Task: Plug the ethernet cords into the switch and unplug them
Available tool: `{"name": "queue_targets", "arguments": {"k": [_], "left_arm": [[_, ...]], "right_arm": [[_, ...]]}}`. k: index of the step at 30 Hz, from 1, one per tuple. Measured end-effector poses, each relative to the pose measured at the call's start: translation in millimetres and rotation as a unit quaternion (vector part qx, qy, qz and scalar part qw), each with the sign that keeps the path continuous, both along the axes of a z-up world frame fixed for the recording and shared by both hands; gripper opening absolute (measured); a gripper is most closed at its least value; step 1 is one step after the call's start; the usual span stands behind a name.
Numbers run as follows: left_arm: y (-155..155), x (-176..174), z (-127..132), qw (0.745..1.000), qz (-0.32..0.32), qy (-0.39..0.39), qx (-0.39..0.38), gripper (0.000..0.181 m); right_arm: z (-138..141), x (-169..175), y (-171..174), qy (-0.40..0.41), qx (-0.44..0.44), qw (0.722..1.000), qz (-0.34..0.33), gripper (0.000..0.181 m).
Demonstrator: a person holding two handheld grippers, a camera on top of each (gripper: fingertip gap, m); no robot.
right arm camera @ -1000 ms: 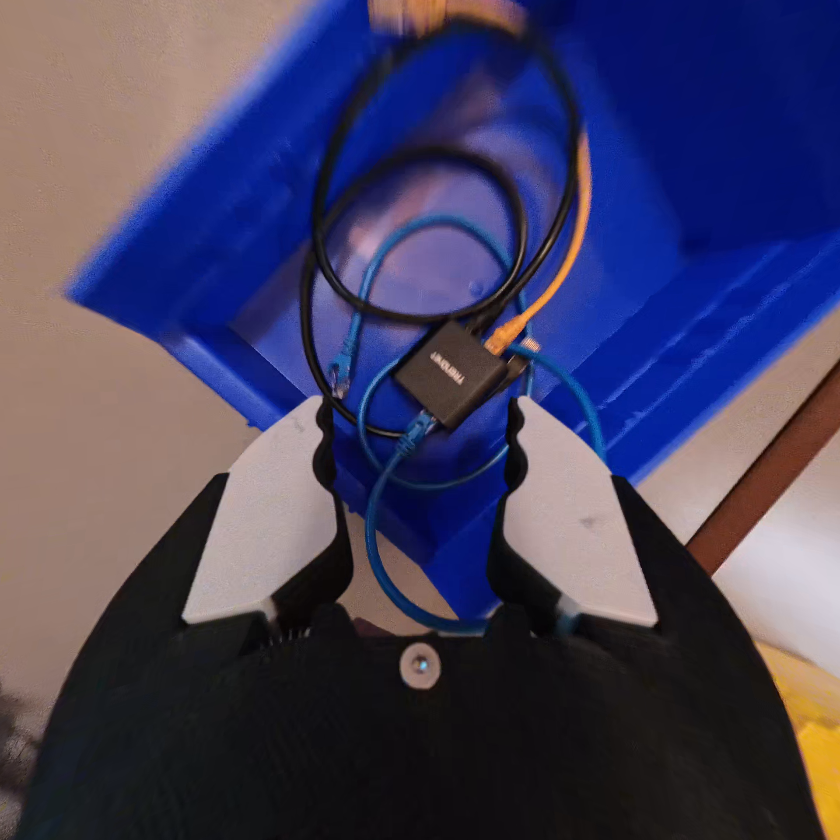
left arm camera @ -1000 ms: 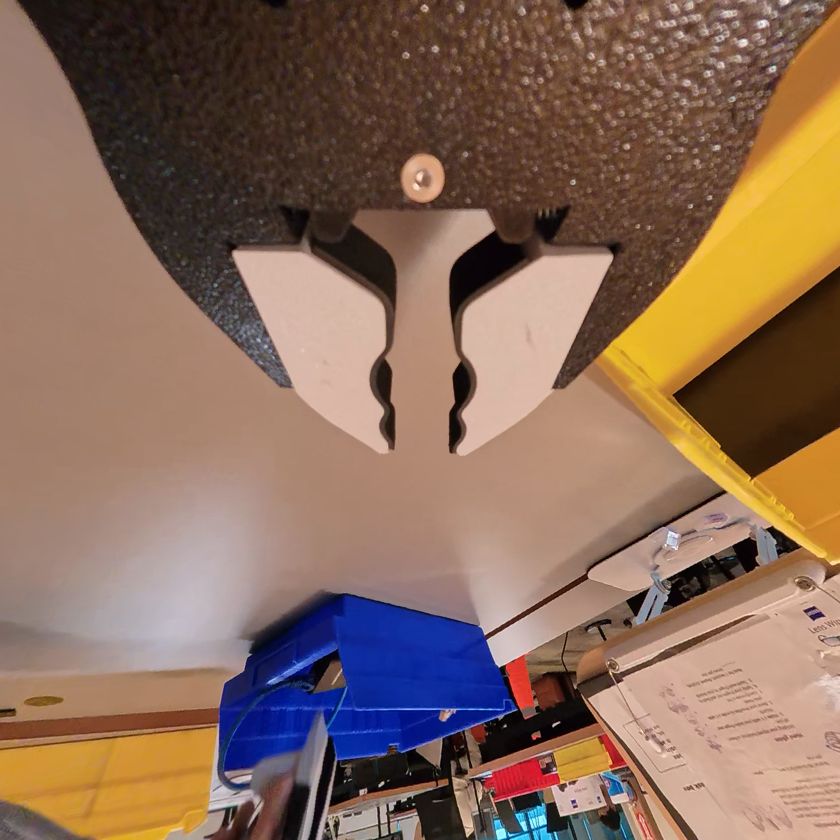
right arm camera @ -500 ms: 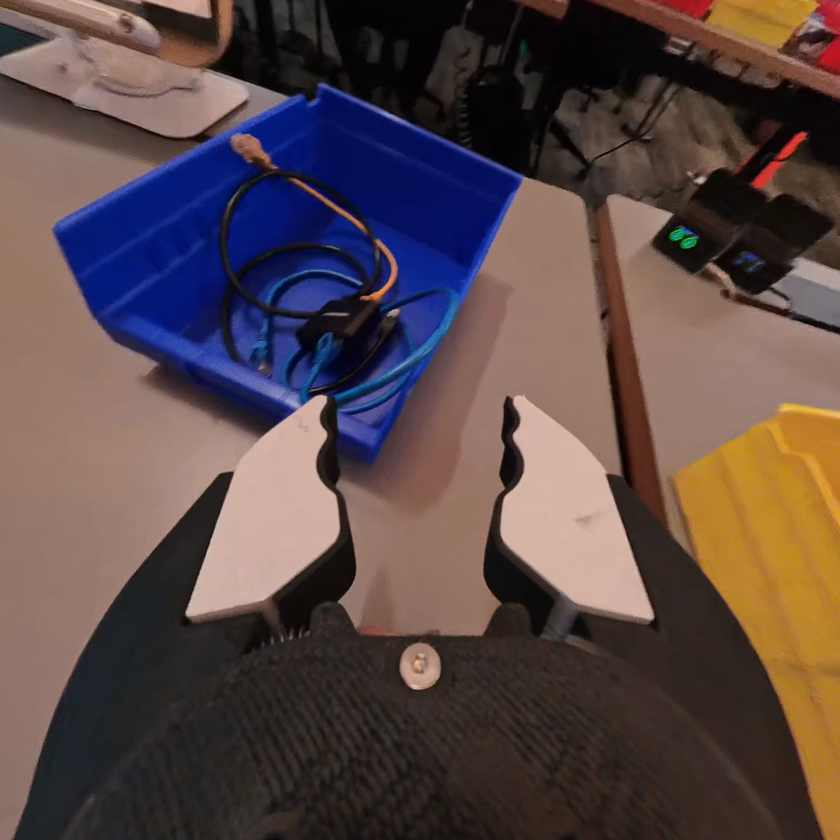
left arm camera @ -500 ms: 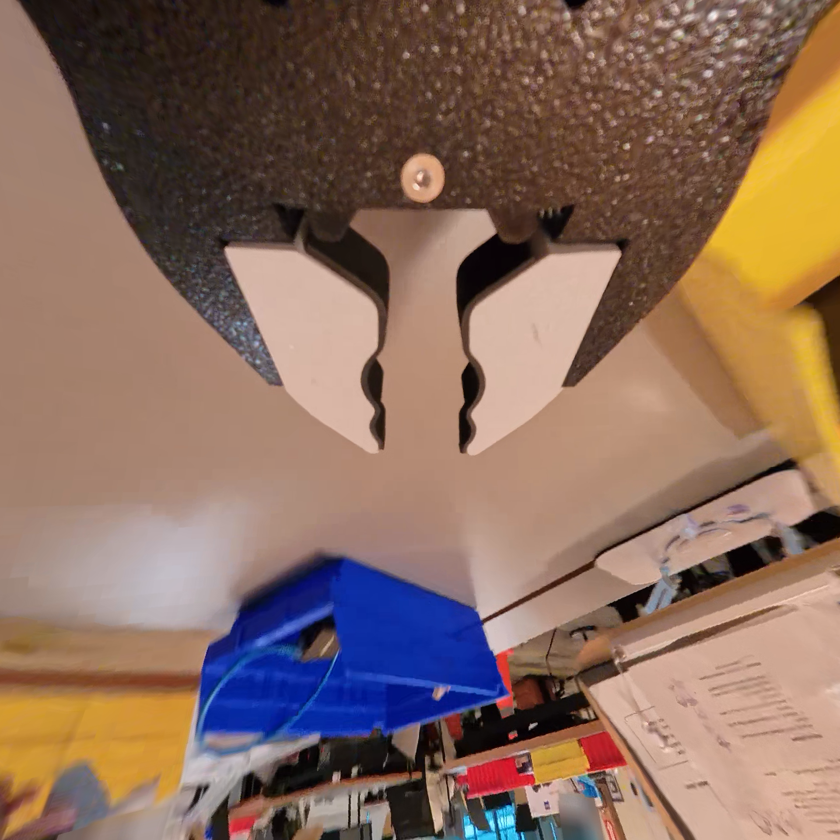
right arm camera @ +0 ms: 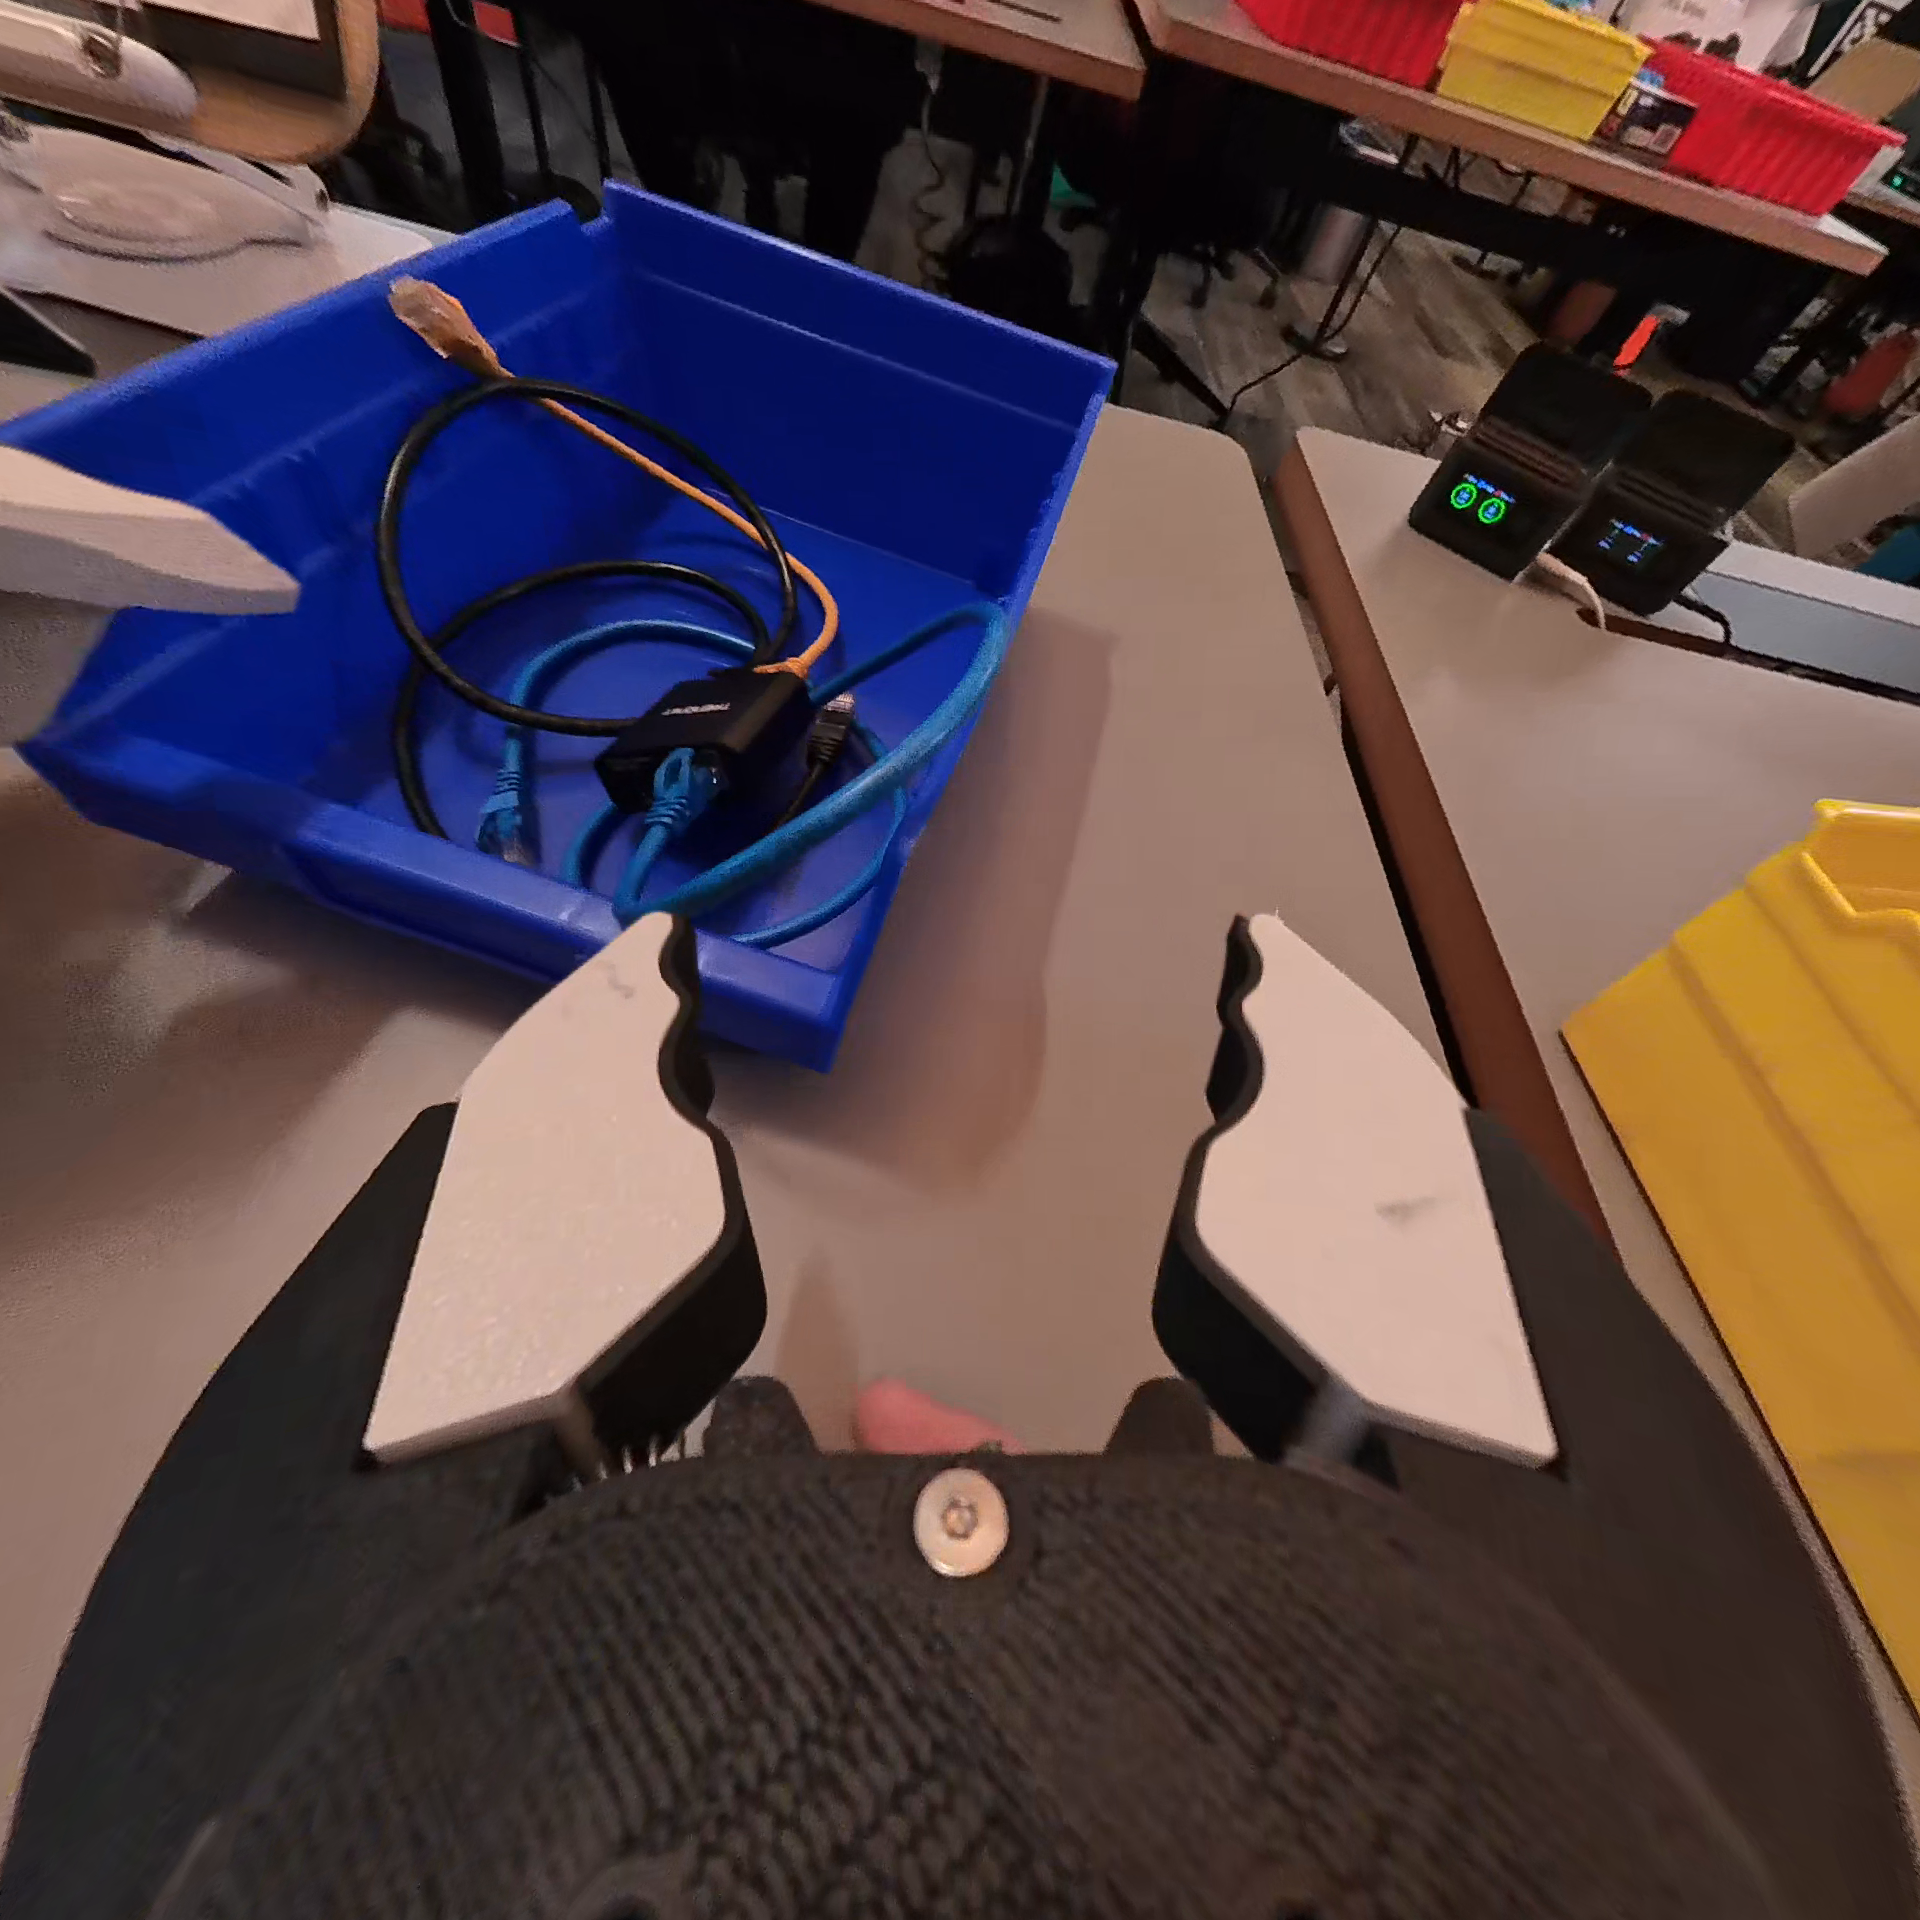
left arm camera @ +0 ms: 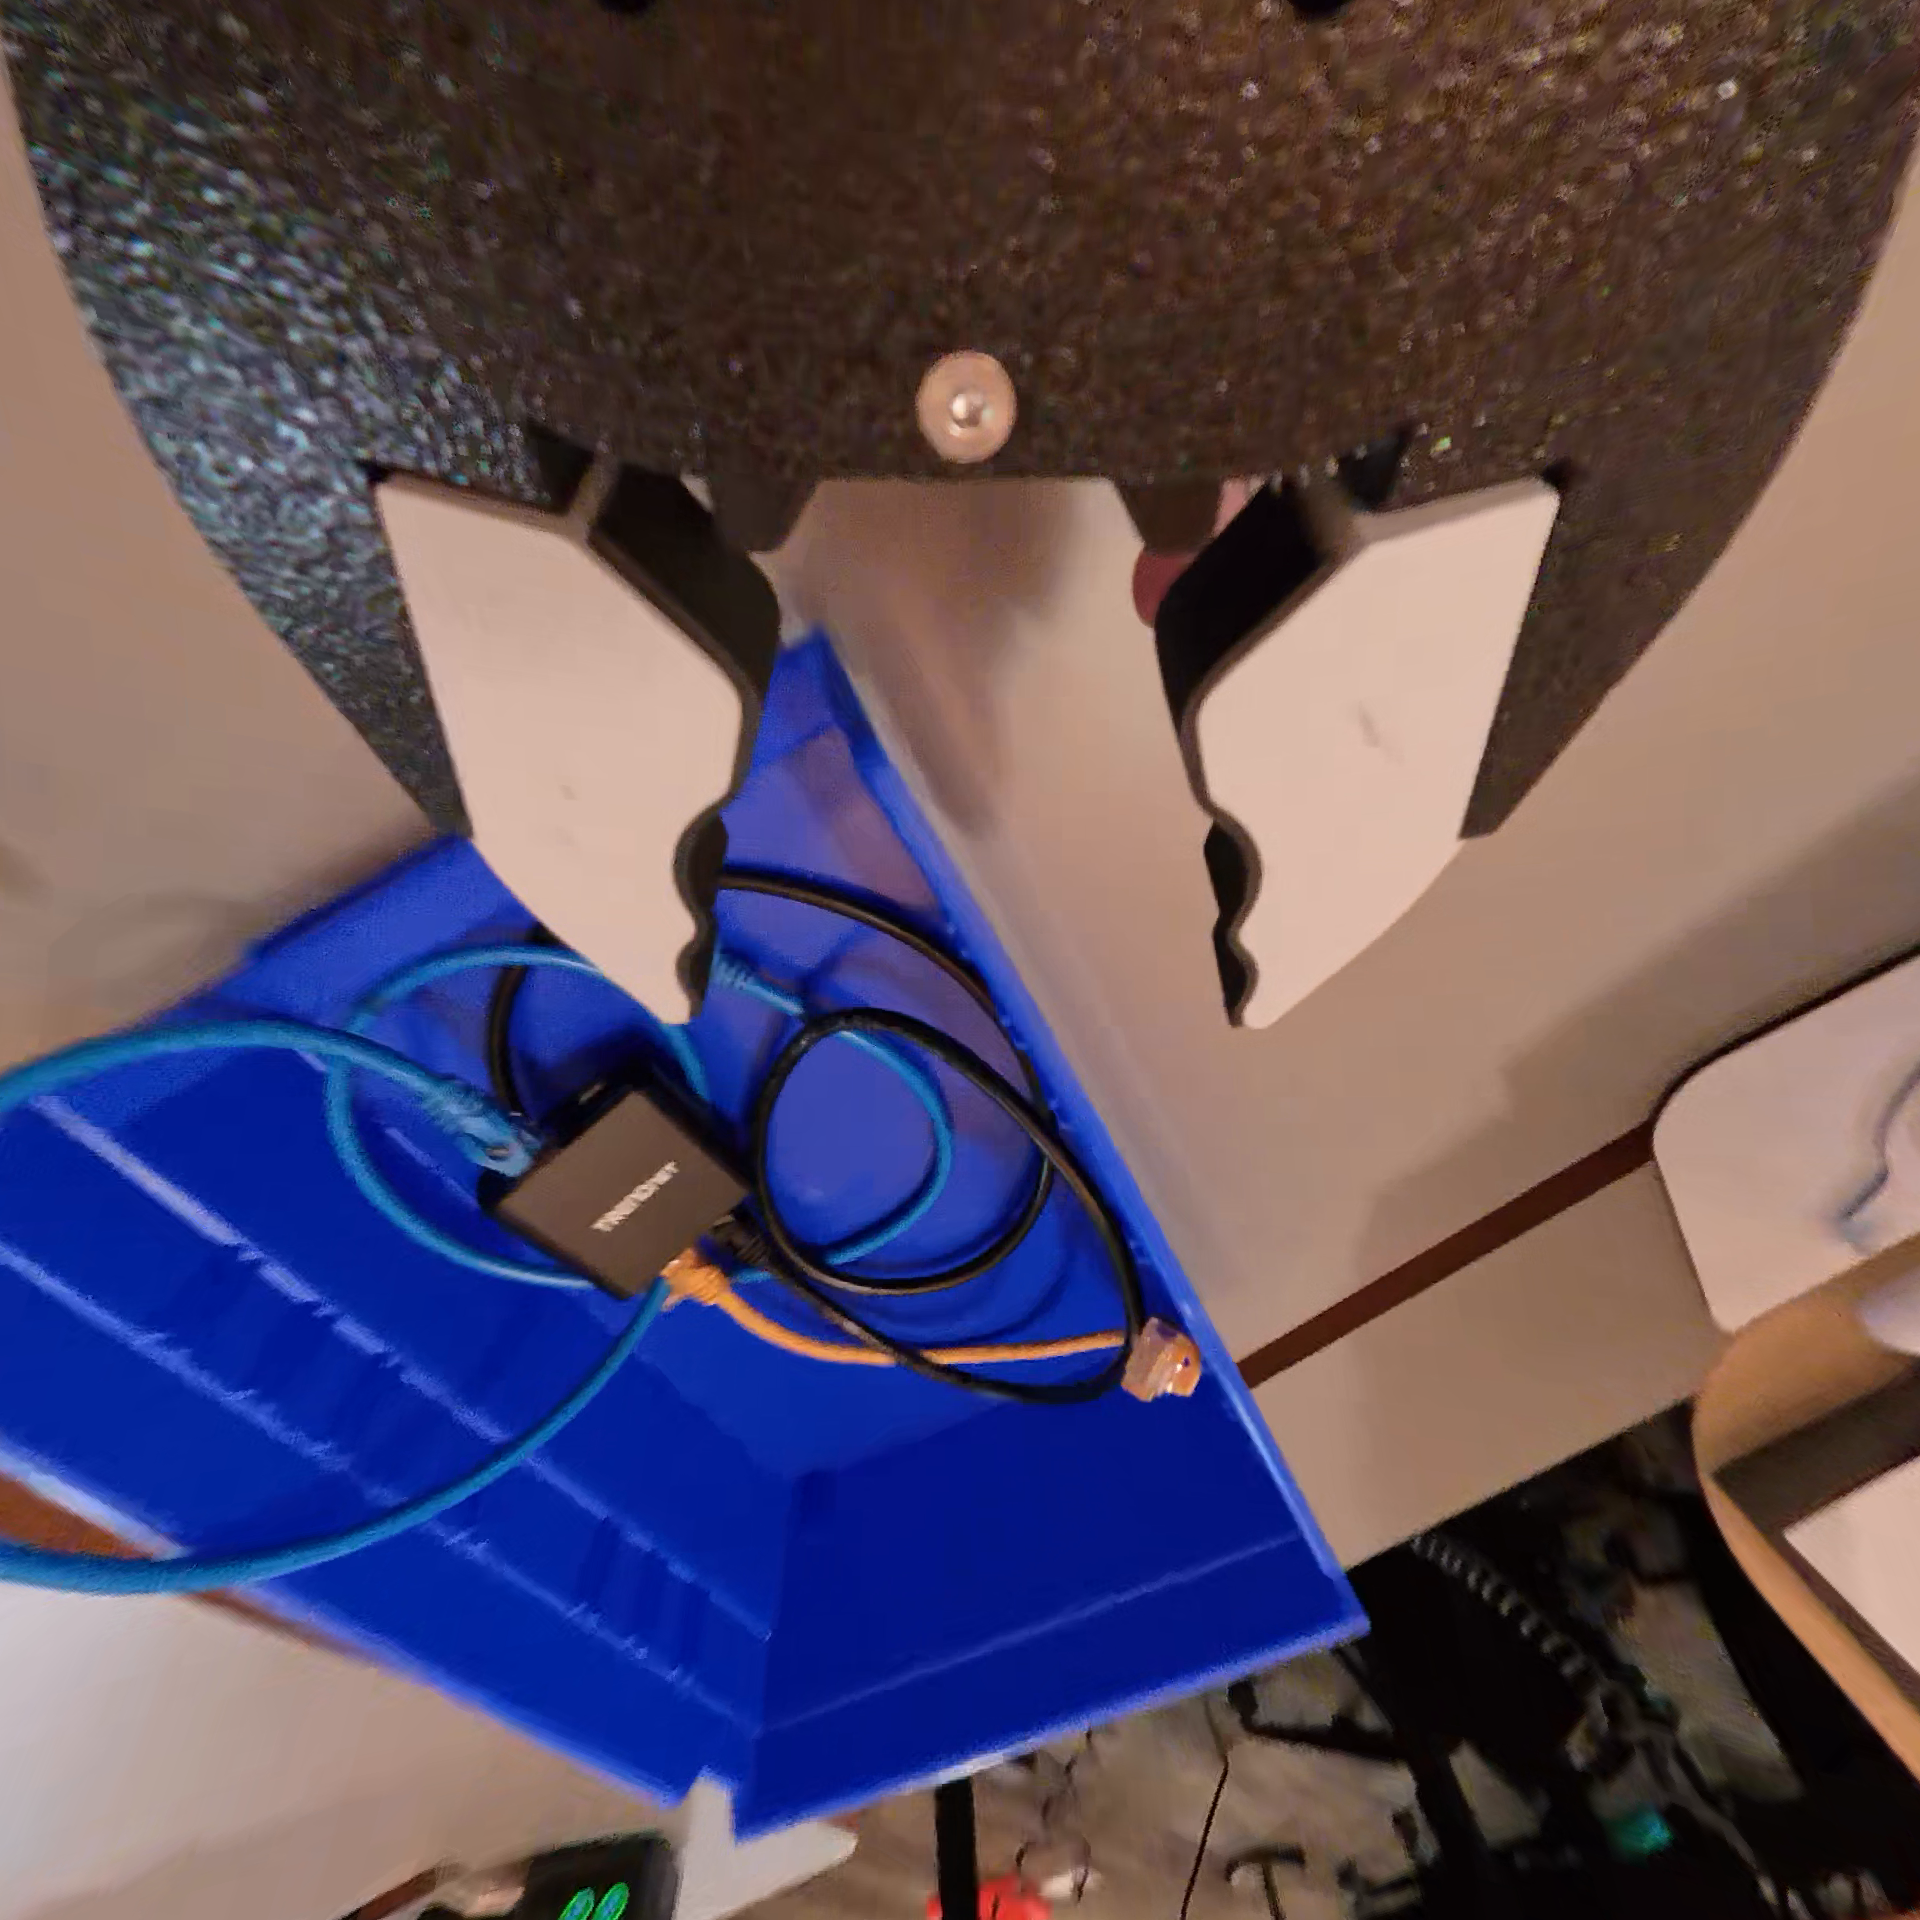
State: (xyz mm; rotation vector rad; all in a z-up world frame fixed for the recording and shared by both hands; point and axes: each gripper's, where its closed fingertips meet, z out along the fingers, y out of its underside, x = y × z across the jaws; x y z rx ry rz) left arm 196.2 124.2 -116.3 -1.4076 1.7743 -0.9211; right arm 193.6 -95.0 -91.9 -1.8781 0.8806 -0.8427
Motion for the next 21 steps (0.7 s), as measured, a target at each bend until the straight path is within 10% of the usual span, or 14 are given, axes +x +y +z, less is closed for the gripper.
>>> {"name": "queue_targets", "arguments": {"k": [13, 21], "left_arm": [[44.1, 10.0, -24.4, 0.999, 0.027, 0.019, 0.027, 0.009], [96.1, -108.9, -24.5, 0.999, -0.019, 0.028, 0.021, 0.008]], "right_arm": [[9.0, -16.2, 27.5, 0.002, -0.006, 0.998, 0.065, 0.094], [72.5, -63.8, 66.2, -0.068, 0.035, 0.985, 0.157, 0.093]]}}
